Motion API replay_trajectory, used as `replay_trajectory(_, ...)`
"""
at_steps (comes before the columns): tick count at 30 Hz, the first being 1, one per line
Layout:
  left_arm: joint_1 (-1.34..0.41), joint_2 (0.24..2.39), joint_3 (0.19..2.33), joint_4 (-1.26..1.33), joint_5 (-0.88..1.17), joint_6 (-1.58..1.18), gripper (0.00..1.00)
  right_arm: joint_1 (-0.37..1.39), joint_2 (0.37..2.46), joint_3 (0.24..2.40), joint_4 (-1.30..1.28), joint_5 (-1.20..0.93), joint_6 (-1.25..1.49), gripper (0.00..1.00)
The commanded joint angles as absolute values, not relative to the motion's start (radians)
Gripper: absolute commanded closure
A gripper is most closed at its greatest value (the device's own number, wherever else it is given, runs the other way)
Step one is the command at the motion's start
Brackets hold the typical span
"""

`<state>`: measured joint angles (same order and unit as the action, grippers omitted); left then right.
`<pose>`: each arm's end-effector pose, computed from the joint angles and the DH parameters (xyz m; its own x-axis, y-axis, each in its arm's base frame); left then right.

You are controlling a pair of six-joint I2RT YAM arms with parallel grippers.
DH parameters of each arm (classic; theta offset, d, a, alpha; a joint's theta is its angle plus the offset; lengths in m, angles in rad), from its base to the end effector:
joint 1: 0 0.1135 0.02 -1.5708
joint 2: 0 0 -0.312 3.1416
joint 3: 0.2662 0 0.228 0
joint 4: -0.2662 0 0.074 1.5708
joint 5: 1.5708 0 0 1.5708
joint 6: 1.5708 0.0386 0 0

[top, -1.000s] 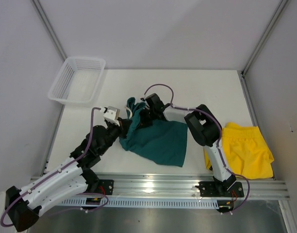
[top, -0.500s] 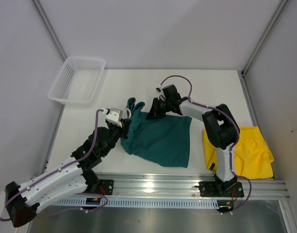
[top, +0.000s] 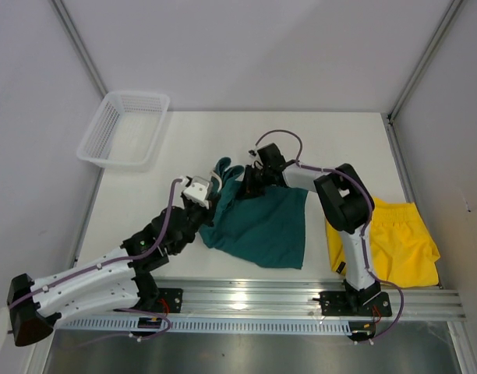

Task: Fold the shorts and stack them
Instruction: Fold the shorts

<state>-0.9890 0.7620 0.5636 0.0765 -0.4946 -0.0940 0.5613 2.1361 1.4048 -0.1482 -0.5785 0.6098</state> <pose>0.0862 -0.0977 0.3312 -0.1112 0.0188 -0.9936 0.4681 0.8830 -0.0357 0.3771 0.2620 0.1928 -0.9589 -0.0365 -0.2814 -0.2337 0.6638 0.7104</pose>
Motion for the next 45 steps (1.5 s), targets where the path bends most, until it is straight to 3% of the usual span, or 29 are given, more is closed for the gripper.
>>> replay_trajectory(1, -1.045, 0.797, 0.630, 0.152, -0.561, -0.029, 1.00, 0.566, 2.189, 1.465, -0.120, -0.565, 0.638, 0.94)
replay_trajectory(10, -1.080, 0.899, 0.670, 0.184, -0.572, -0.046, 1.00, 0.555, 2.188, 1.488, -0.107, -0.565, 0.667, 0.93)
replay_trajectory(15, -1.097, 0.992, 0.721, 0.173, -0.635, -0.077, 1.00, 0.502, 2.106, 1.488, -0.136, -0.595, 0.661, 0.74)
replay_trajectory(19, -1.095, 1.017, 0.753, 0.164, -0.661, -0.090, 1.00, 0.456, 2.002, 1.459, -0.181, -0.588, 0.632, 0.70)
replay_trajectory(29, -1.097, 1.011, 0.778, 0.150, -0.652, -0.091, 1.00, 0.407, 1.668, 1.135, -0.267, -0.459, 0.535, 0.68)
replay_trajectory(32, -1.100, 1.011, 0.776, 0.147, -0.652, -0.087, 1.00, 0.399, 1.574, 1.020, -0.270, -0.445, 0.520, 0.55)
replay_trajectory(38, -1.101, 1.009, 0.752, 0.169, -0.660, -0.083, 1.00, 0.423, 1.508, 0.878, -0.242, -0.430, 0.534, 0.62)
replay_trajectory(45, -1.106, 1.012, 0.747, 0.172, -0.667, -0.081, 1.00, 0.478, 1.603, 0.887, -0.244, -0.307, 0.525, 0.64)
